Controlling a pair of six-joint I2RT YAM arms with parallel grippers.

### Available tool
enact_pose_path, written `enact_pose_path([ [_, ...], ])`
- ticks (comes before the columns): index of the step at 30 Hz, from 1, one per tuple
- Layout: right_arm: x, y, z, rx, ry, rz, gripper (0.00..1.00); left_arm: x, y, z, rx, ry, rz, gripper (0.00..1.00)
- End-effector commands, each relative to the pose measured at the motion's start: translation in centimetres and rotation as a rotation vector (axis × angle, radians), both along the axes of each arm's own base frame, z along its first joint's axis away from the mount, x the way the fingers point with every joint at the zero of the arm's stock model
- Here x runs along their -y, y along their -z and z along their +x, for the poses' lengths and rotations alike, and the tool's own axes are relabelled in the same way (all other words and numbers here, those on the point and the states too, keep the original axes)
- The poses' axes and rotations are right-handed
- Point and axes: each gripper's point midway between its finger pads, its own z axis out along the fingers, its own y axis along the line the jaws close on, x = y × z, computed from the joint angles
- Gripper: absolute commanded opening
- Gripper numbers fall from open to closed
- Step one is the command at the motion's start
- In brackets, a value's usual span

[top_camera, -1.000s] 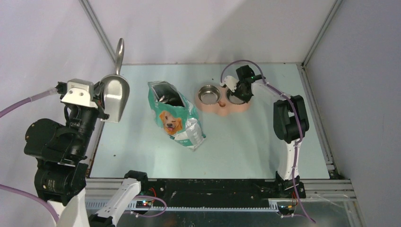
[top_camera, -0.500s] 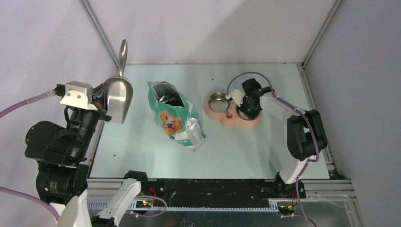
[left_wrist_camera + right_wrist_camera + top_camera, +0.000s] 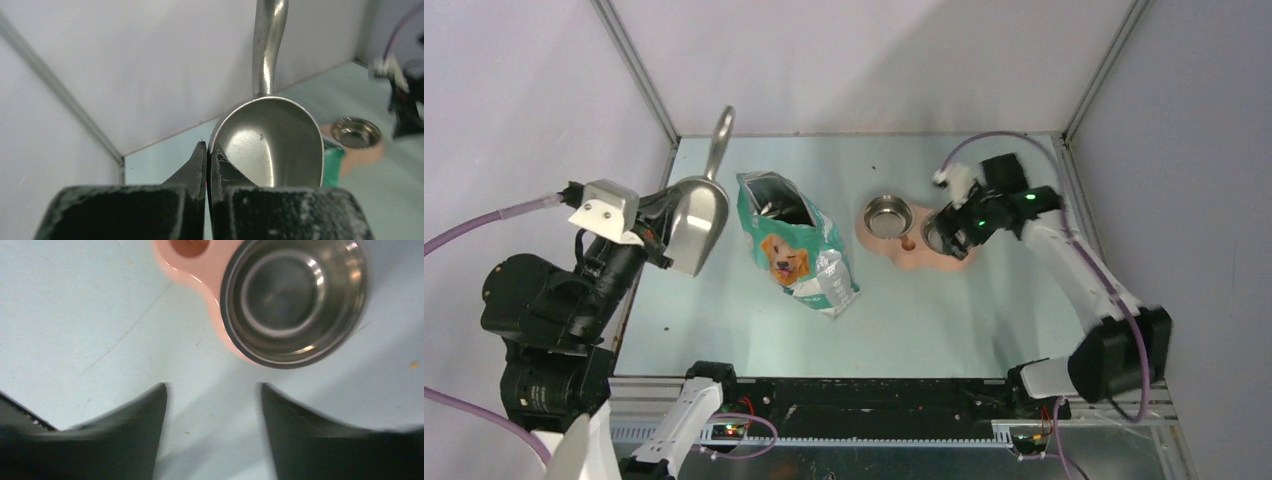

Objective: Serve the pet food

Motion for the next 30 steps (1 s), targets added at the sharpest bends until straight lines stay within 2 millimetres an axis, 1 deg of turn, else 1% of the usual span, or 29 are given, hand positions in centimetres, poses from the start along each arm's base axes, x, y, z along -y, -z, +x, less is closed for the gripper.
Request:
enact_pose_path([
  [1,1.3,-10.9,-1.1,0.157,0.098,0.319,0.99,4.5,0.5,-1.0,-0.055,0.288,0.096,0.00],
  [2,2.0,-11.9,-1.2,0.189,0.127,0.321,0.99,5.0,0.0,-0.7,-0.067,0.317,0.100,0.00],
  [3,2.7,-13.0,-1.7,0.233,0.147,0.304,0.99,5.7,0.3,-0.8,-0.090,0.364,0.106,0.00],
  [4,3.6,-13.8,-1.7,0.285,0.152,0.248,1.00,6.0,-0.2,-0.4,-0.100,0.384,0.109,0.00],
  [5,3.4,-14.2,-3.1,0.291,0.114,0.220,1.00,6.5,-0.2,0.4,-0.120,0.416,0.113,0.00],
  [6,3.2,-14.6,-4.3,0.303,0.046,0.166,1.00,6.6,-1.0,0.1,-0.109,0.429,0.118,0.00],
  [7,3.2,-15.1,-5.0,0.327,0.027,0.145,1.00,7.1,-1.6,0.5,-0.107,0.456,0.126,0.00],
  [9,3.8,-15.7,-5.8,0.378,0.016,0.061,1.00,7.9,-1.7,0.7,-0.119,0.499,0.166,0.00],
  [10,3.4,-16.2,-6.6,0.402,-0.014,0.059,1.00,7.8,-0.9,0.9,-0.142,0.489,0.212,0.00],
  [11,3.4,-16.6,-6.8,0.419,-0.012,0.057,1.00,9.0,-0.6,0.6,-0.148,0.550,0.242,0.00],
  [12,3.2,-17.5,-7.2,0.454,-0.021,0.078,1.00,9.0,0.2,1.0,-0.165,0.534,0.282,0.00],
  [13,2.8,-18.1,-7.5,0.468,-0.007,0.117,1.00,10.2,0.8,0.7,-0.176,0.590,0.303,0.00],
  [14,2.5,-19.4,-7.7,0.517,-0.008,0.158,1.00,10.4,1.1,1.1,-0.179,0.577,0.320,0.00],
  [15,1.8,-20.6,-8.2,0.532,-0.023,0.210,1.00,11.6,1.6,1.0,-0.182,0.620,0.331,0.00],
  [16,1.2,-21.4,-8.3,0.538,-0.030,0.239,1.00,11.9,1.9,1.3,-0.188,0.618,0.339,0.00],
  [17,1.0,-23.3,-8.5,0.554,0.008,0.286,1.00,13.0,2.3,1.3,-0.195,0.651,0.348,0.00],
  [18,0.8,-24.0,-7.9,0.553,0.042,0.306,1.00,13.6,2.7,1.8,-0.211,0.654,0.351,0.00],
  [19,1.3,-26.0,-7.7,0.575,0.131,0.342,1.00,14.2,2.6,1.9,-0.206,0.665,0.348,0.00],
  [20,1.3,-26.0,-6.8,0.557,0.163,0.335,1.00,15.0,2.8,2.2,-0.222,0.679,0.338,0.00],
  [21,2.2,-27.0,-6.8,0.568,0.217,0.320,1.00,15.5,2.4,2.5,-0.210,0.682,0.326,0.00],
  [22,2.3,-26.6,-5.8,0.541,0.247,0.294,1.00,16.3,2.5,2.8,-0.220,0.693,0.313,0.00],
  [23,3.2,-27.6,-6.1,0.531,0.294,0.298,1.00,16.8,2.0,3.2,-0.202,0.694,0.299,0.00],
  [24,2.8,-27.2,-5.6,0.476,0.284,0.307,0.99,17.5,2.1,3.5,-0.215,0.702,0.288,0.00],
  [25,2.1,-28.8,-7.0,0.438,0.224,0.396,1.00,17.9,1.6,4.2,-0.197,0.687,0.274,0.00],
  [26,1.2,-29.7,-7.0,0.407,0.183,0.455,0.99,18.7,1.9,4.8,-0.215,0.684,0.257,0.00],
  [27,0.0,-31.1,-8.3,0.346,0.128,0.578,1.00,19.1,1.3,5.4,-0.198,0.673,0.238,0.00],
  [28,-0.6,-31.6,-8.3,0.284,0.126,0.652,1.00,19.8,1.5,6.0,-0.216,0.673,0.216,0.00],
  [29,-1.6,-33.3,-9.4,0.232,0.042,0.780,1.00,20.4,0.9,6.4,-0.205,0.675,0.184,0.00],
  [30,-2.9,-34.2,-10.9,0.089,0.001,0.919,1.00,21.1,1.3,7.0,-0.216,0.680,0.176,0.00],
])
